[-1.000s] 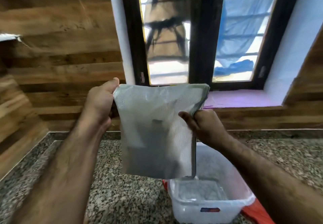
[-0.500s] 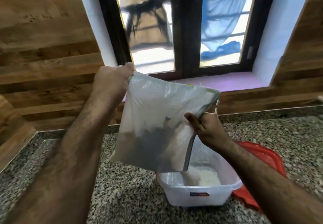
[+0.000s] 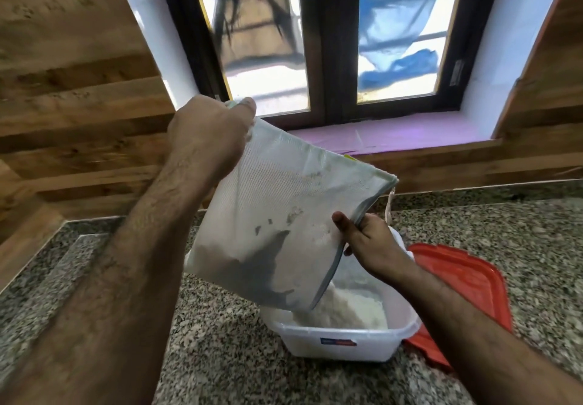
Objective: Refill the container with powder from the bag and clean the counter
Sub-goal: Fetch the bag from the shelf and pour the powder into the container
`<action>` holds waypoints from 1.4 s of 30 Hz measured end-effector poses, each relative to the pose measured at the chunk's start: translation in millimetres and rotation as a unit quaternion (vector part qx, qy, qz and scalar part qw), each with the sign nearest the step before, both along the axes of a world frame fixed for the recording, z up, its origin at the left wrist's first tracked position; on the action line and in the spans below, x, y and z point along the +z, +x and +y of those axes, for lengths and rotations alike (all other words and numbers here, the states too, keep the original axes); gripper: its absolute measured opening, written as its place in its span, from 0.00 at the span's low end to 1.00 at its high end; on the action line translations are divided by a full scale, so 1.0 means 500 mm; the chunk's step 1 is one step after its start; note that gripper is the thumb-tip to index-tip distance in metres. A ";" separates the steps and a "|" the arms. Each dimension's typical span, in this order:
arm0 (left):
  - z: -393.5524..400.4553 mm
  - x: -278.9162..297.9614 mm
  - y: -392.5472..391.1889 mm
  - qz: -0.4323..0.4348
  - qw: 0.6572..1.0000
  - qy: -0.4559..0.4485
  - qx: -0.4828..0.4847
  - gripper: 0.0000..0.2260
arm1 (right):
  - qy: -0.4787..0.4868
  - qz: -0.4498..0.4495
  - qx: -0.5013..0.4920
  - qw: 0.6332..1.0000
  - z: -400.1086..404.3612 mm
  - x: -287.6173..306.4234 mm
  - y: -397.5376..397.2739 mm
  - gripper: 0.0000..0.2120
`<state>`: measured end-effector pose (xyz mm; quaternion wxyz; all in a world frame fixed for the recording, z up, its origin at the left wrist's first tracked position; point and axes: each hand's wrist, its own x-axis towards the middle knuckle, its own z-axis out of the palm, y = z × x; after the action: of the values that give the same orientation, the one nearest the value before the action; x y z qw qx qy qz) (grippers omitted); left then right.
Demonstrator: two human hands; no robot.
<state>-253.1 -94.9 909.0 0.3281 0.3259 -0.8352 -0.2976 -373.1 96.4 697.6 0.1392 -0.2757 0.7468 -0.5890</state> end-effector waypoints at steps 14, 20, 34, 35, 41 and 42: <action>0.074 -0.029 -0.060 -0.188 0.953 -0.236 -0.002 0.25 | 0.315 0.242 -0.101 0.912 0.130 0.207 -0.007 0.19; 0.127 -0.045 -0.075 -0.237 0.933 -0.266 -0.047 0.23 | 0.136 0.218 -0.004 0.967 0.097 0.195 0.013 0.22; 0.177 -0.148 -0.072 -0.248 0.916 -0.284 -0.139 0.22 | 0.070 0.131 -0.106 0.983 0.050 0.034 0.003 0.06; 0.170 -0.152 -0.063 -0.242 0.919 -0.277 -0.142 0.22 | 0.069 0.121 -0.105 0.985 0.052 0.025 0.000 0.06; 0.064 -0.191 0.034 -0.179 0.955 -0.215 -0.097 0.17 | 0.049 0.036 -0.114 0.992 0.073 -0.032 -0.024 0.06; 0.037 -0.207 0.052 -0.172 0.963 -0.192 -0.077 0.15 | 0.043 0.022 -0.118 0.992 0.076 -0.039 -0.026 0.07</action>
<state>-227.1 -76.2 805.5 0.2123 0.2370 -0.9432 -0.0954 -385.9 134.6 678.2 0.0646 -0.1923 0.8016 -0.5623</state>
